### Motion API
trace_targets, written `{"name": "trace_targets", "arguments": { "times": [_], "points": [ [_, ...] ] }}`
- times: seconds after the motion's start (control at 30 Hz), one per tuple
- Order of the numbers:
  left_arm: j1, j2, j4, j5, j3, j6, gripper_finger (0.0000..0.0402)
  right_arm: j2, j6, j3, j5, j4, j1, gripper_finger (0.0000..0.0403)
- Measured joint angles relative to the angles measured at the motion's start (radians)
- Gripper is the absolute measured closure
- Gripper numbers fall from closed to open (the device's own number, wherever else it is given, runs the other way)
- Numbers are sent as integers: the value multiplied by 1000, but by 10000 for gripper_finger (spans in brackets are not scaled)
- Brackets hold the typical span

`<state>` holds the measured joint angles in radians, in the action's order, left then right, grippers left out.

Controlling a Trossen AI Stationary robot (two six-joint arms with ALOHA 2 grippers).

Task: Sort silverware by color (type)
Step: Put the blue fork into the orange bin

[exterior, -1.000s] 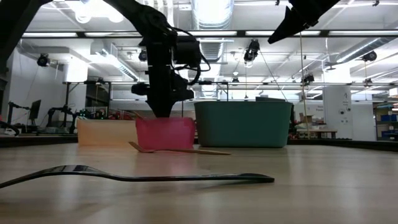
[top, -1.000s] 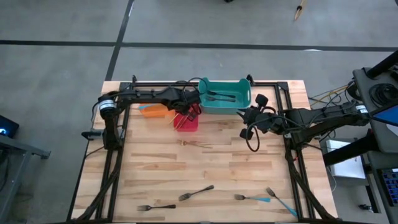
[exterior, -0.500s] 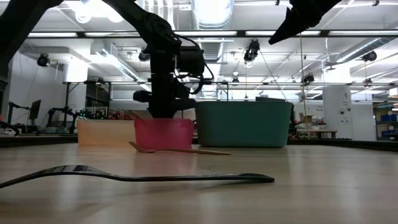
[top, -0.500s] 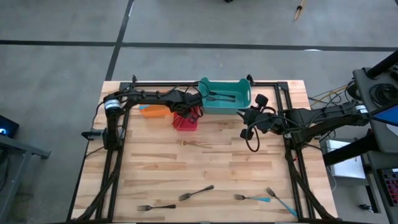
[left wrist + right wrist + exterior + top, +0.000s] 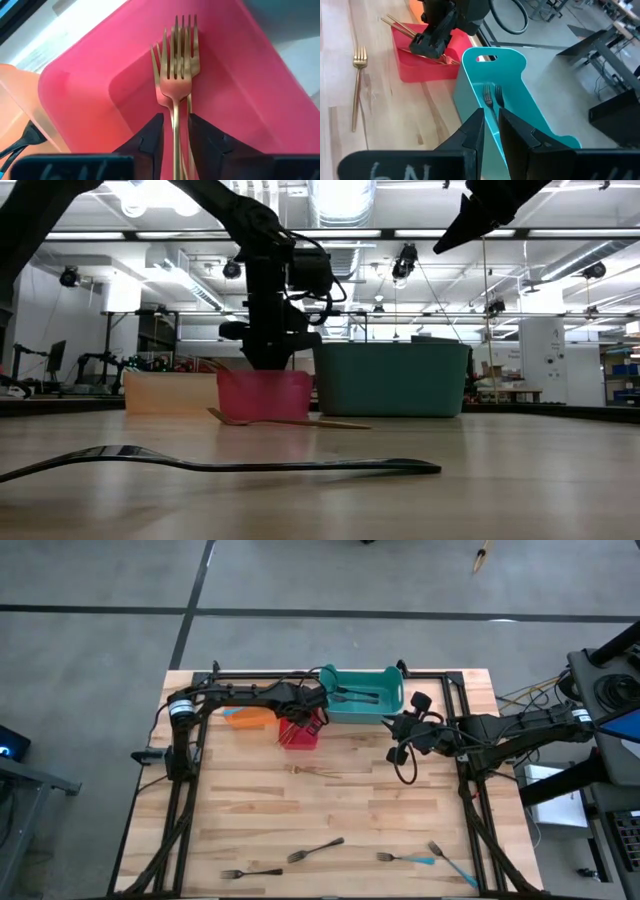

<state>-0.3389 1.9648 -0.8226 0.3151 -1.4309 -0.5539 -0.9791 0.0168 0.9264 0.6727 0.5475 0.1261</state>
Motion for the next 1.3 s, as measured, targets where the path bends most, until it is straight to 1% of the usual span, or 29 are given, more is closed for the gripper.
{"name": "trace_targets", "arguments": {
  "times": [0.07,0.17,0.27,0.33,0.43,0.57,0.77,1.03,1.17,1.3],
  "points": [
    [2,0,-18,2,-12,13,322,0,25,0,0,10,0,355],
    [16,-1,-43,39,-33,25,314,0,77,0,0,43,0,355],
    [42,-2,-91,88,-59,43,312,0,182,0,-8,78,0,355],
    [65,-2,-109,131,-71,48,312,0,264,0,-52,109,0,355],
    [104,-9,-140,198,-80,53,313,0,368,-1,-151,133,0,355],
    [152,-31,-163,266,-81,80,313,-6,470,-1,-276,130,3,355],
    [199,-104,-230,330,-81,93,313,-51,574,-1,-360,128,44,355],
    [306,-225,-257,361,-77,90,313,-118,691,-1,-486,128,107,355],
    [408,-268,-224,359,-55,65,313,-141,757,-1,-588,129,146,355],
    [533,-301,-125,357,-18,44,313,-161,855,-1,-660,135,210,355]
  ]
}}
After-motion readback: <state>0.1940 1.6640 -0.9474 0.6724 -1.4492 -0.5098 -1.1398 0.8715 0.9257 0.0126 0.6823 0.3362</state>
